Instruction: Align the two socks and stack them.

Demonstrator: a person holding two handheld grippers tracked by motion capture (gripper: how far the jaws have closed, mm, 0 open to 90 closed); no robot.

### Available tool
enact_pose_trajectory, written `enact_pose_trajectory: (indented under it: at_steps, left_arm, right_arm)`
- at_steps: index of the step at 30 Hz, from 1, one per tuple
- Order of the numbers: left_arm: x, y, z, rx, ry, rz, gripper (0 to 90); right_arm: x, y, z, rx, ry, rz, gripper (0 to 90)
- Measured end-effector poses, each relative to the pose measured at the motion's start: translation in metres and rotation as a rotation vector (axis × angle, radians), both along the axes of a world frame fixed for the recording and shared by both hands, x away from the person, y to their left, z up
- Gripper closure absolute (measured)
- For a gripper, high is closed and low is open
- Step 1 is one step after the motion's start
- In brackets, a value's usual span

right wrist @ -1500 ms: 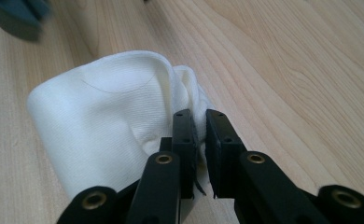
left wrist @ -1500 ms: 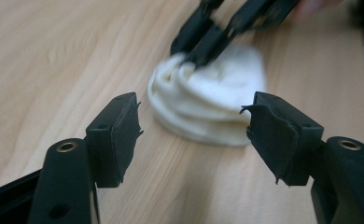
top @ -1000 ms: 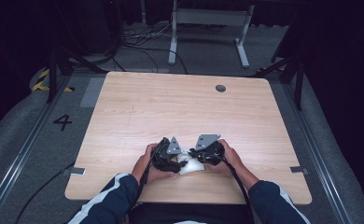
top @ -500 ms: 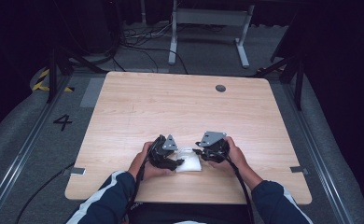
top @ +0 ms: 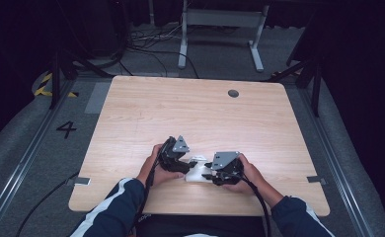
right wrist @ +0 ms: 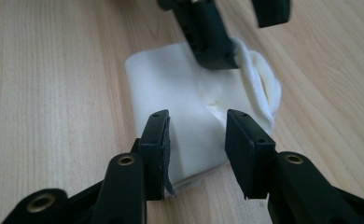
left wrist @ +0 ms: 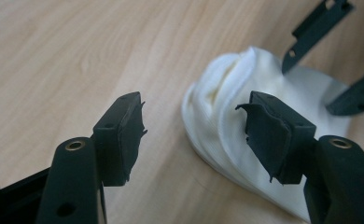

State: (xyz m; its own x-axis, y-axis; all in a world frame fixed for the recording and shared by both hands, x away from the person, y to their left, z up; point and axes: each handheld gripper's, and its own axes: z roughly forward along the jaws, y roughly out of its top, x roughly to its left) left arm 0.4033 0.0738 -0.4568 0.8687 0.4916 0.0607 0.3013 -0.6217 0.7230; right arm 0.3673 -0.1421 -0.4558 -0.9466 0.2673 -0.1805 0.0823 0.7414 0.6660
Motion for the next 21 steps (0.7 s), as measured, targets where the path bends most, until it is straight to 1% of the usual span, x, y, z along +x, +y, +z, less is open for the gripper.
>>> enact_pose_trajectory:
  at_steps: [2, 4, 5, 6, 7, 9, 10, 11, 12, 13, 14, 15, 16, 17, 19, 21]
  left_arm:
    - [0.007, -0.004, -0.001, 0.000, -0.003, 0.017, 37.3]
    - [0.013, -0.007, -0.006, 0.014, -0.015, 0.025, 37.2]
    - [0.015, -0.008, -0.008, 0.016, -0.003, 0.026, 36.9]
    - [0.017, -0.008, -0.011, 0.030, 0.000, 0.023, 36.0]
    - [0.019, -0.008, -0.013, 0.030, 0.002, 0.028, 34.2]
    - [0.024, -0.005, -0.015, -0.005, 0.039, 0.042, 32.0]
    - [0.024, -0.004, -0.015, -0.010, 0.034, 0.037, 31.3]
    - [0.023, -0.004, -0.013, -0.024, 0.038, 0.031, 31.6]
    - [0.021, -0.002, -0.008, -0.027, 0.026, 0.020, 32.1]
    - [0.020, -0.001, -0.005, -0.029, 0.012, 0.019, 32.3]
    - [0.020, -0.001, -0.005, -0.029, 0.012, 0.019, 32.3]
    - [0.017, 0.001, 0.000, -0.046, 0.008, 0.022, 32.3]
    - [0.015, 0.003, 0.005, -0.056, 0.012, 0.016, 32.1]
    - [0.012, 0.005, 0.009, -0.063, 0.008, 0.006, 31.1]
    - [0.005, 0.011, 0.016, -0.058, -0.008, -0.005, 30.1]
    - [-0.001, 0.017, 0.022, -0.048, -0.019, -0.024, 29.8]
  right_arm:
    - [0.002, -0.001, -0.002, -0.008, 0.010, -0.001, 60.7]
    - [0.002, -0.002, -0.002, -0.008, 0.014, -0.005, 60.1]
    - [0.002, -0.002, -0.003, -0.013, 0.009, -0.004, 59.6]
    - [0.002, -0.002, -0.004, -0.020, 0.010, 0.002, 59.2]
    - [0.002, -0.002, -0.005, -0.022, 0.013, 0.000, 59.1]
    - [0.003, -0.003, -0.006, -0.010, 0.021, -0.001, 59.1]
    - [0.003, -0.004, -0.006, -0.005, 0.027, -0.003, 59.1]
    - [0.004, -0.004, -0.006, -0.003, 0.030, -0.005, 58.2]
    - [0.004, -0.005, -0.005, 0.000, 0.035, -0.004, 56.7]
    - [0.004, -0.006, -0.004, 0.005, 0.038, -0.003, 54.7]
    - [0.004, -0.006, -0.002, 0.006, 0.032, -0.006, 54.5]
    - [0.004, -0.006, -0.002, 0.006, 0.032, -0.006, 54.5]
    - [0.004, -0.008, 0.000, 0.017, 0.026, -0.016, 54.4]
    - [0.005, -0.009, 0.003, 0.032, 0.026, -0.021, 53.8]
    - [0.004, -0.013, 0.008, 0.052, 0.022, -0.031, 53.0]
    - [0.003, -0.015, 0.012, 0.052, 0.010, -0.033, 52.2]
